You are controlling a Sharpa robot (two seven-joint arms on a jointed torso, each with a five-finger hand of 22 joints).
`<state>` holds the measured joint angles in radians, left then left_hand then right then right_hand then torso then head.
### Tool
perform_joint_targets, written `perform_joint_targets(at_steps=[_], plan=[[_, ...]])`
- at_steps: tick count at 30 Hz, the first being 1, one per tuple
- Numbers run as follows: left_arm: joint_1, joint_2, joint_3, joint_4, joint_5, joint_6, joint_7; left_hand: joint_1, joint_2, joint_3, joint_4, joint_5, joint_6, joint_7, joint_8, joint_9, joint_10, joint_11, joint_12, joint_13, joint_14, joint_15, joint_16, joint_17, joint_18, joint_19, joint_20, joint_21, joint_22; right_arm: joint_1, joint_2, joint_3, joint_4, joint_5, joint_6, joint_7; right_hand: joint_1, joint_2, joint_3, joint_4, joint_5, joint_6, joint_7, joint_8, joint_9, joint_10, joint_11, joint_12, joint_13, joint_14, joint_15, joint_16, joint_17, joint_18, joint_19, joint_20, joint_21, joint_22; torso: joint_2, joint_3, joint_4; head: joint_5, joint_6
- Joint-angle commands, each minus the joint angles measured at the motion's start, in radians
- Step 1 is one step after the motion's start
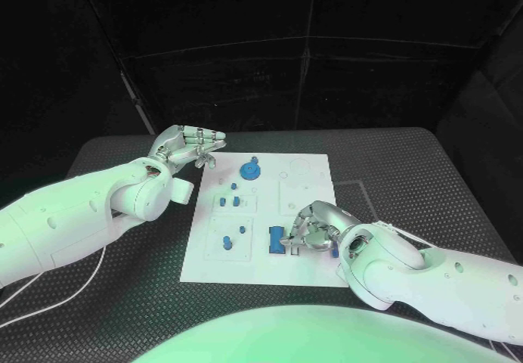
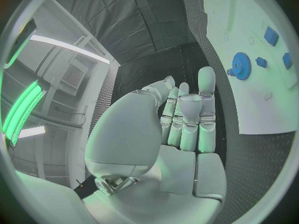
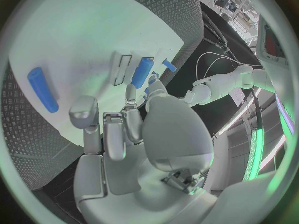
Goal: Assemble the parts on the task board
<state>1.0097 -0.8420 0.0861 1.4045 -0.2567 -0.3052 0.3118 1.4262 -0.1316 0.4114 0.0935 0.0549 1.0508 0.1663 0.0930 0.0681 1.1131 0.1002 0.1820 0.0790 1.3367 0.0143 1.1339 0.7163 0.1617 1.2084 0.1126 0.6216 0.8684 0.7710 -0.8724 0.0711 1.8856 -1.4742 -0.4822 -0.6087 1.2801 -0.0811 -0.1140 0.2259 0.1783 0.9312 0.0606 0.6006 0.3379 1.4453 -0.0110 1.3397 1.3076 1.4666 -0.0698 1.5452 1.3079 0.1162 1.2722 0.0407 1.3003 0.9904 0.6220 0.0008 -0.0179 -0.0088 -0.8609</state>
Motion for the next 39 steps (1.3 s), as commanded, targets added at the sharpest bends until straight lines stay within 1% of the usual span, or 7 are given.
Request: perform_joint_targets(at_steps=[1,8,13,18,27,32,39], plan=[[0.001,0.001,0.001,-0.002,0.004,0.006,0.005,0.0,0.008,0.0,-0.003,-0.003,-0.006,0.002,0.004,0.0,-0.01,0.0,0.005,-0.001,-0.006,0.0,-0.002,-0.002,0.021,-0.005,0.002,-0.006,-0.002,0.001,-0.008,0.0,0.006,-0.024,-0.012,0.043,0.026,0.0,-0.003,-0.014,0.01,-0.003,0.001,0.007,0.001,0.005,-0.002,0.004,0.04,0.089,-0.005,-0.003,0.186,-0.008,0.004,-0.002,0.004,0.002,-0.001,-0.0001,-0.0036,-0.001,0.004],[0.001,0.008,0.001,-0.006,0.004,0.008,0.006,0.0,0.008,0.0,-0.003,-0.003,-0.006,0.002,0.004,0.0,-0.011,0.001,0.005,-0.001,-0.006,0.0,-0.002,-0.003,0.021,-0.005,0.002,-0.006,-0.002,0.001,0.004,0.0,0.002,-0.025,0.024,0.061,0.059,0.003,-0.012,-0.034,0.009,0.009,-0.004,0.02,0.005,0.009,-0.005,0.01,0.046,0.089,-0.006,-0.002,0.188,-0.008,0.006,-0.003,0.006,0.006,0.0,0.0002,0.0043,-0.006,0.007],[0.001,0.01,0.001,-0.007,0.004,0.008,0.006,0.0,0.008,0.0,-0.003,-0.003,-0.006,0.002,0.004,0.0,-0.011,0.001,0.005,-0.001,-0.006,0.0,-0.002,-0.003,0.021,-0.005,0.002,-0.006,-0.002,0.001,0.007,0.0,-0.004,-0.025,0.031,0.06,0.061,0.006,-0.015,-0.036,0.006,0.014,-0.006,0.025,0.007,0.011,-0.007,0.011,0.048,0.09,-0.008,-0.002,0.188,-0.009,0.007,-0.003,0.007,0.009,0.0,-0.001,0.0012,-0.002,0.007],[0.001,0.008,0.001,-0.006,0.004,0.009,0.006,0.0,0.008,0.0,-0.003,-0.003,-0.006,0.002,0.004,0.0,-0.011,0.001,0.005,-0.001,-0.006,0.0,-0.002,-0.003,0.021,-0.005,0.002,-0.006,-0.002,0.001,-0.019,0.0,0.008,-0.026,-0.013,0.054,0.051,0.021,-0.024,-0.026,0.016,0.009,-0.005,0.022,0.004,0.011,-0.007,0.011,0.048,0.09,-0.009,-0.001,0.19,-0.009,0.009,-0.005,0.008,0.011,0.0,-0.0008,-0.002,-0.004,0.009],[0.001,-0.005,0.001,-0.004,0.004,0.007,0.008,0.0,0.008,0.0,-0.003,-0.003,-0.006,0.002,0.004,0.0,-0.011,0.001,0.005,-0.001,-0.006,0.0,-0.002,-0.003,0.021,-0.005,0.002,-0.006,-0.002,0.001,-0.12,0.0,0.062,-0.015,-0.087,0.068,0.022,0.038,-0.055,0.007,0.037,-0.023,0.01,-0.018,-0.018,0.013,0.005,0.01,0.049,0.09,0.0,-0.001,0.192,-0.01,0.011,0.001,0.01,0.015,0.001,-0.0005,-0.0038,-0.027,0.014],[0.001,-0.008,0.001,-0.001,0.004,0.007,0.009,0.0,0.008,0.0,-0.004,-0.003,-0.006,0.002,0.004,0.0,-0.012,0.001,0.006,-0.001,-0.006,0.0,-0.002,-0.003,0.021,-0.005,0.002,-0.007,-0.002,0.001,-0.177,0.0,0.072,-0.028,-0.087,0.066,0.023,0.043,-0.067,0.019,0.06,-0.028,0.015,-0.039,-0.029,0.002,0.01,-0.009,0.032,0.088,0.004,-0.005,0.181,-0.009,0.005,0.005,0.005,0.006,0.0,-0.0021,-0.0008,-0.047,0.019],[0.0,-0.009,0.001,0.0,0.004,0.009,0.009,0.0,0.008,0.0,-0.004,-0.003,-0.006,0.002,0.004,0.0,-0.012,0.001,0.006,-0.001,-0.006,0.0,-0.002,-0.003,0.021,-0.005,0.002,-0.007,-0.002,-0.001,-0.199,-0.001,0.046,-0.06,-0.077,0.051,0.051,0.053,-0.078,0.028,0.126,-0.026,0.023,-0.075,-0.047,-0.018,0.017,-0.044,0.002,0.083,0.011,-0.015,0.158,-0.006,-0.004,0.012,-0.004,-0.006,0.003,0.0007,-0.0052,-0.052,0.021]])
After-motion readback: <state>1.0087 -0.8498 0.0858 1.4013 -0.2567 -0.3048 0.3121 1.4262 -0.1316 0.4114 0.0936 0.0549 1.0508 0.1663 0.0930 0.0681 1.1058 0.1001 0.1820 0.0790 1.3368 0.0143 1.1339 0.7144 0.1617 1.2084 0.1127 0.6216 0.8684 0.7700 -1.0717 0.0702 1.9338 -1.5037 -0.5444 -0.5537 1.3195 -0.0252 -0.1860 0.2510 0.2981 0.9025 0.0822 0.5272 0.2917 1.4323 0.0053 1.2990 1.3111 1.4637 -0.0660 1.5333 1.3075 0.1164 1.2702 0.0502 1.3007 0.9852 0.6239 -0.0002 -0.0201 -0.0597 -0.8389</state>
